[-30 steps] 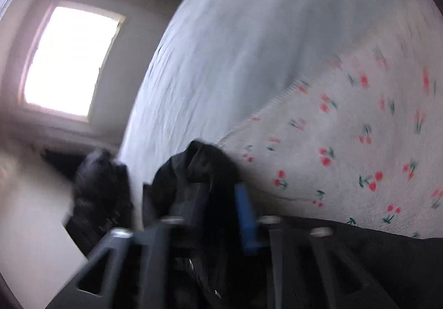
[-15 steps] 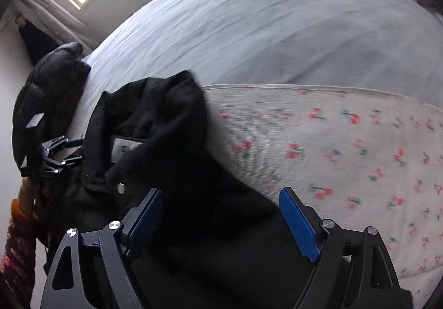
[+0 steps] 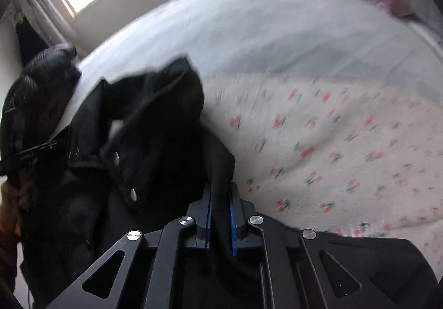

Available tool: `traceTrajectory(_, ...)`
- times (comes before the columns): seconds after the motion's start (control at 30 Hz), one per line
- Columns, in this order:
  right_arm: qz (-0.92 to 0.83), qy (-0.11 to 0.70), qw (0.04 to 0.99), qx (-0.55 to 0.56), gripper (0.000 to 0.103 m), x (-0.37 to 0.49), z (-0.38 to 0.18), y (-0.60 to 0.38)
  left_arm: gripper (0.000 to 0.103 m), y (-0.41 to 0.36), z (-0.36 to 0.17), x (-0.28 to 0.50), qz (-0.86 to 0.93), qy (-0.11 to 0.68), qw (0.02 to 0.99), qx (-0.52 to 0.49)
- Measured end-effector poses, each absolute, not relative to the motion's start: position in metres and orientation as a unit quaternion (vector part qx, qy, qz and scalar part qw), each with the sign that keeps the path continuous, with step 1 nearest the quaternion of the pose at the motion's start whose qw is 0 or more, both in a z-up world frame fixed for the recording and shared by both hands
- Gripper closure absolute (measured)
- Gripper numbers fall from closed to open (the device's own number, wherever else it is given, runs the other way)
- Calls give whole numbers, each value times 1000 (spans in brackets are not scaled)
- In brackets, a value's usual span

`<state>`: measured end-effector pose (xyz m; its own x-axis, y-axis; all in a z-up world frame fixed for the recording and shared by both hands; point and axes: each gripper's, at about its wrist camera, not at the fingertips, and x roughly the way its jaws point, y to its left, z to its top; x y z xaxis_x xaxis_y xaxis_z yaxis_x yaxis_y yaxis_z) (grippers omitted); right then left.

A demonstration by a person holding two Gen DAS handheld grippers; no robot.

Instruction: Fold large clothes

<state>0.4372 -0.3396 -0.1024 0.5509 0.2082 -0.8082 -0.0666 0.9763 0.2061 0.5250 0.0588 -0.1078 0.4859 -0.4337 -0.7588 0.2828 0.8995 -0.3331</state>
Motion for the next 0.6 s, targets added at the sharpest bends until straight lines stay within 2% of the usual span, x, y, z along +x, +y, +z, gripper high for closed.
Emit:
traceTrajectory(0.1, 37, 427, 902, 48, 95, 450, -73, -332, 94, 35, -83, 536, -198, 415, 886, -58)
traceTrajectory(0.23, -19, 394, 916, 69, 95, 479, -50, -350, 94, 14, -52, 558, -200, 352, 913, -57)
traceTrajectory(0.3, -39, 391, 917, 65, 93, 504, -51, -359, 89, -1, -58, 575, -178, 350, 919, -25)
traceTrajectory(0.33, -50, 393, 916, 59, 89, 516, -59, -357, 79, -5, -64, 584, -158, 354, 922, -14)
traceTrajectory(0.37, -64, 406, 910, 55, 80, 531, -71, -358, 68, -11, -73, 593, -133, 365, 921, -3)
traceTrajectory(0.4, -74, 424, 901, 60, 76, 541, -82, -361, 66, -14, -80, 599, -115, 382, 917, 3)
traceTrajectory(0.43, -79, 437, 893, 76, 76, 544, -91, -363, 64, -14, -82, 600, -116, 391, 913, -3)
traceTrajectory(0.47, -73, 442, 890, 90, 73, 541, -93, -366, 52, -10, -84, 596, -133, 396, 908, -24)
traceTrajectory(0.5, -52, 445, 887, 109, 65, 535, -94, -369, 41, -7, -83, 590, -146, 399, 905, -35)
traceTrajectory(0.53, -32, 449, 885, 113, 59, 523, -94, -371, 24, -4, -81, 582, -155, 405, 901, -34)
traceTrajectory(0.57, -20, 455, 884, 108, 51, 515, -90, -368, 23, 0, -79, 576, -161, 409, 898, -30)
traceTrajectory(0.6, -8, 461, 882, 97, 49, 506, -88, -364, 23, 2, -79, 568, -170, 423, 890, -21)
